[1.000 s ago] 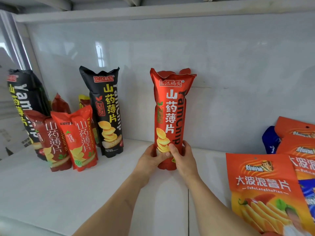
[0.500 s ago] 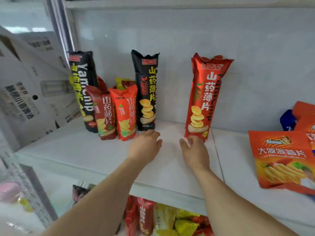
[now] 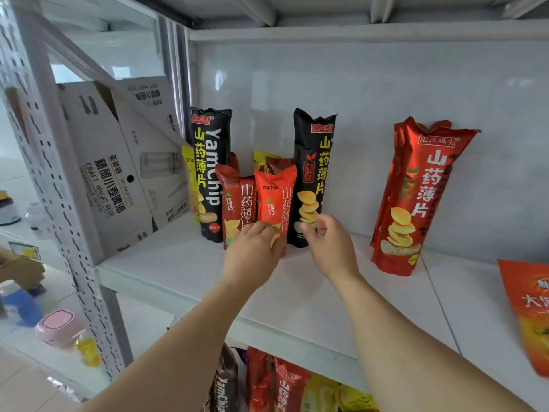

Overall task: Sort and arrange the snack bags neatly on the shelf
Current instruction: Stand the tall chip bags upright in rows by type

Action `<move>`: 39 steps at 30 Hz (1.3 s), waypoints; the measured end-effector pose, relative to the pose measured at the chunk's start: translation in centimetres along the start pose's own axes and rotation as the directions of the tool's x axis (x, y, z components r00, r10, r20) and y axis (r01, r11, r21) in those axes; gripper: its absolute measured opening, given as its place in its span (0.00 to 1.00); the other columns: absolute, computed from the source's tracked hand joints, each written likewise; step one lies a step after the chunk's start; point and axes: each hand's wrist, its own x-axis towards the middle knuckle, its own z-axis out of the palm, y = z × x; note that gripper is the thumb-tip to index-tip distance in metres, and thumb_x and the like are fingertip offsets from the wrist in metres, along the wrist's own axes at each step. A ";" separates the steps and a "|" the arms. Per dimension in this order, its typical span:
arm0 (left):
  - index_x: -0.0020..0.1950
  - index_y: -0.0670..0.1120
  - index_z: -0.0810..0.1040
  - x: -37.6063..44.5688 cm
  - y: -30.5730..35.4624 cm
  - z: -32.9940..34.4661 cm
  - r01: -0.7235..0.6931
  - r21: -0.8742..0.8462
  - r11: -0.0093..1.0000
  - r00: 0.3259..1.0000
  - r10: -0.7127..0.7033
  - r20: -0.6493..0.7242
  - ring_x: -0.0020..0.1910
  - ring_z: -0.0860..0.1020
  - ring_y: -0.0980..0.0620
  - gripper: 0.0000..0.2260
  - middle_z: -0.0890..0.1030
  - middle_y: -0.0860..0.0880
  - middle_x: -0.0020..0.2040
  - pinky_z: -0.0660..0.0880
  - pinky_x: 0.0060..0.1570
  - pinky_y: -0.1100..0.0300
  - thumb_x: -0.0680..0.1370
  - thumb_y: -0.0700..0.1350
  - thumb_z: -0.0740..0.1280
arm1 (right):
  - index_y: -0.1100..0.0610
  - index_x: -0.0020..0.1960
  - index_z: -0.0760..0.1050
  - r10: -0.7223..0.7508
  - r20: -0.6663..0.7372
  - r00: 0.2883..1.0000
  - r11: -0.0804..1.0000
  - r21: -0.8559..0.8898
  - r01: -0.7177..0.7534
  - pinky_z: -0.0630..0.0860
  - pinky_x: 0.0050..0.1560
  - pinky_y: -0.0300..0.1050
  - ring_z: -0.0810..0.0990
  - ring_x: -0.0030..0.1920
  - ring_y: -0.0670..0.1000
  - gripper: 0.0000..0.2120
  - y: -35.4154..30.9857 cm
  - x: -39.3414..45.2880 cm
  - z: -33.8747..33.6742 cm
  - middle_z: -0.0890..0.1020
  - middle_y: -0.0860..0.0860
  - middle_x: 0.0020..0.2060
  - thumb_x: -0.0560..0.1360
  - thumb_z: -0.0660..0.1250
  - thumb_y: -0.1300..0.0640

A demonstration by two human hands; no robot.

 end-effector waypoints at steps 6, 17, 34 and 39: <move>0.55 0.44 0.83 2.7 -1.4 -0.3 0.138 -0.121 0.983 0.961 -0.162 -0.225 0.53 0.79 0.48 0.09 0.82 0.49 0.55 0.75 0.49 0.57 0.79 0.46 0.70 | 0.52 0.62 0.74 -0.006 -0.097 0.995 0.994 0.105 0.016 0.76 0.58 0.53 0.75 0.59 0.50 0.27 0.4 4.9 1.9 0.75 0.50 0.58 0.73 0.63 0.34; 0.66 0.45 0.76 7.4 -5.6 0.2 0.375 -0.464 0.802 0.795 -0.536 -0.284 0.68 0.68 0.52 0.16 0.72 0.50 0.67 0.68 0.69 0.47 0.80 0.51 0.66 | 0.48 0.70 0.66 0.126 -0.193 0.973 0.961 0.268 -0.072 0.76 0.60 0.58 0.74 0.63 0.54 0.39 -0.3 9.4 4.8 0.70 0.50 0.65 0.66 0.64 0.28; 0.75 0.53 0.63 8.6 -13.4 2.6 0.485 -0.772 0.411 0.709 -0.702 0.072 0.68 0.72 0.49 0.31 0.72 0.52 0.69 0.71 0.67 0.40 0.76 0.66 0.61 | 0.52 0.68 0.68 0.293 -0.234 0.927 0.934 0.279 -0.224 0.77 0.58 0.56 0.76 0.58 0.57 0.42 1.5 10.5 7.7 0.74 0.54 0.58 0.61 0.72 0.31; 0.77 0.54 0.62 8.3 -15.8 3.1 0.524 -0.753 0.398 0.782 -0.574 0.241 0.60 0.79 0.50 0.27 0.77 0.52 0.65 0.78 0.46 0.58 0.80 0.58 0.65 | 0.49 0.62 0.69 0.313 -0.191 0.930 0.902 0.367 -0.228 0.74 0.49 0.43 0.78 0.49 0.50 0.24 0.8 10.2 7.1 0.75 0.50 0.54 0.70 0.75 0.48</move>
